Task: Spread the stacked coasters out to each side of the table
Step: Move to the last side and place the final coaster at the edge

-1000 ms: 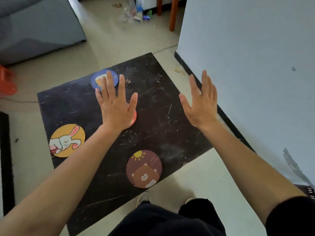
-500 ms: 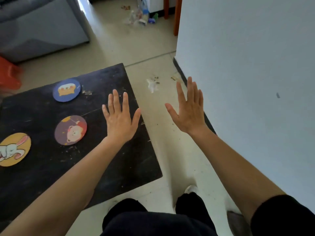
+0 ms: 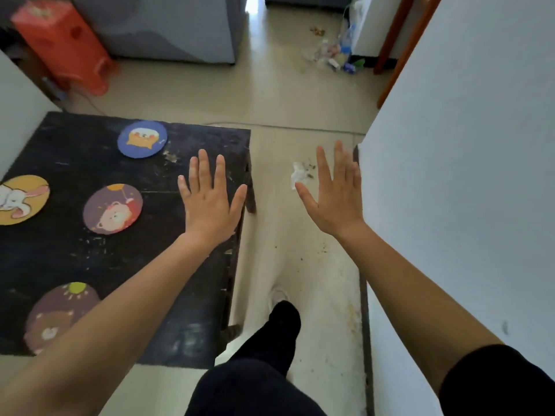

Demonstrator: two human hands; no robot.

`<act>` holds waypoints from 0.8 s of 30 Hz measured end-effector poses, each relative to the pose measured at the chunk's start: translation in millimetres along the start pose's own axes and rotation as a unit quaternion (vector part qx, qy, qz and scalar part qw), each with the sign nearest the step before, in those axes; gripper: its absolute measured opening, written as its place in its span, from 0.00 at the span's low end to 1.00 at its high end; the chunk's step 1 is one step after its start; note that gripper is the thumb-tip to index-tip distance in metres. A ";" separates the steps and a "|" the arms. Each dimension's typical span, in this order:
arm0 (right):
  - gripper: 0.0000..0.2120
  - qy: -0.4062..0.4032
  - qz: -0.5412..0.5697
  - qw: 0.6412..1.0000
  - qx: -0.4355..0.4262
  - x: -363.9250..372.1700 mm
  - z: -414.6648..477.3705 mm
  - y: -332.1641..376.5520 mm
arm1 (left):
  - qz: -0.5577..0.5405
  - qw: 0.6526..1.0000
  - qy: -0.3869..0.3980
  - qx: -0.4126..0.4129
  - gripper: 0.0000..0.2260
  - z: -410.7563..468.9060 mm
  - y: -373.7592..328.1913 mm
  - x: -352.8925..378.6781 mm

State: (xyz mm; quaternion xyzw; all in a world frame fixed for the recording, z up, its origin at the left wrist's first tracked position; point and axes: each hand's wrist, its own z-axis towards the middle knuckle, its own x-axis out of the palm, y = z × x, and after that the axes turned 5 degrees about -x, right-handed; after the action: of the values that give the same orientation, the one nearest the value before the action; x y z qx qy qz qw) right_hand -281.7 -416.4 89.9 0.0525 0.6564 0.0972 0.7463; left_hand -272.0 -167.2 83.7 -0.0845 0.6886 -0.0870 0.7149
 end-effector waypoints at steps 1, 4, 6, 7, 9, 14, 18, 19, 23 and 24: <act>0.39 0.005 -0.003 1.000 -0.016 3.1 16.9 -2.3 | -0.003 1.000 -0.001 -0.013 0.33 11.9 -0.3 6.1; 0.39 0.026 -0.013 0.998 -0.053 12.3 68.2 -6.8 | -0.017 0.998 0.014 -0.056 0.33 48.2 0.3 24.4; 0.39 0.048 -0.028 0.996 -0.077 19.3 102.8 -5.3 | -0.024 0.995 0.027 -0.092 0.33 66.6 3.9 30.2; 0.39 0.057 -0.038 0.993 -0.092 23.1 119.7 -2.7 | -0.027 0.993 0.027 -0.110 0.33 72.8 6.8 31.7; 0.39 0.078 -0.049 0.989 -0.118 31.2 152.2 8.4 | -0.024 0.989 0.030 -0.142 0.33 82.8 16.7 30.5; 0.38 0.119 -0.024 0.971 -0.208 50.7 214.1 72.0 | -0.023 0.969 0.028 -0.245 0.33 80.7 64.8 15.8; 0.37 0.156 -0.010 0.938 -0.311 78.1 256.7 139.8 | -0.068 0.930 0.020 -0.361 0.33 74.7 111.4 8.5; 0.37 0.173 -0.003 0.930 -0.325 86.3 266.4 157.4 | -0.094 0.912 0.014 -0.399 0.33 73.9 123.1 9.6; 0.36 0.242 0.042 0.891 -0.382 124.8 296.1 232.7 | -0.198 0.821 -0.036 -0.534 0.31 72.5 162.7 18.3; 0.36 0.258 0.052 0.878 -0.399 136.7 300.8 250.3 | -0.226 0.792 -0.039 -0.565 0.30 73.5 173.1 24.2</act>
State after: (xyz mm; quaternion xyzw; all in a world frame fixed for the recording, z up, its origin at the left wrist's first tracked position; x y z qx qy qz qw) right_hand 13.3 -128.1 48.8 -0.2428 0.7276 0.3995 0.5020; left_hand -196.3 -5.0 21.3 -0.6303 0.5475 0.1616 0.5261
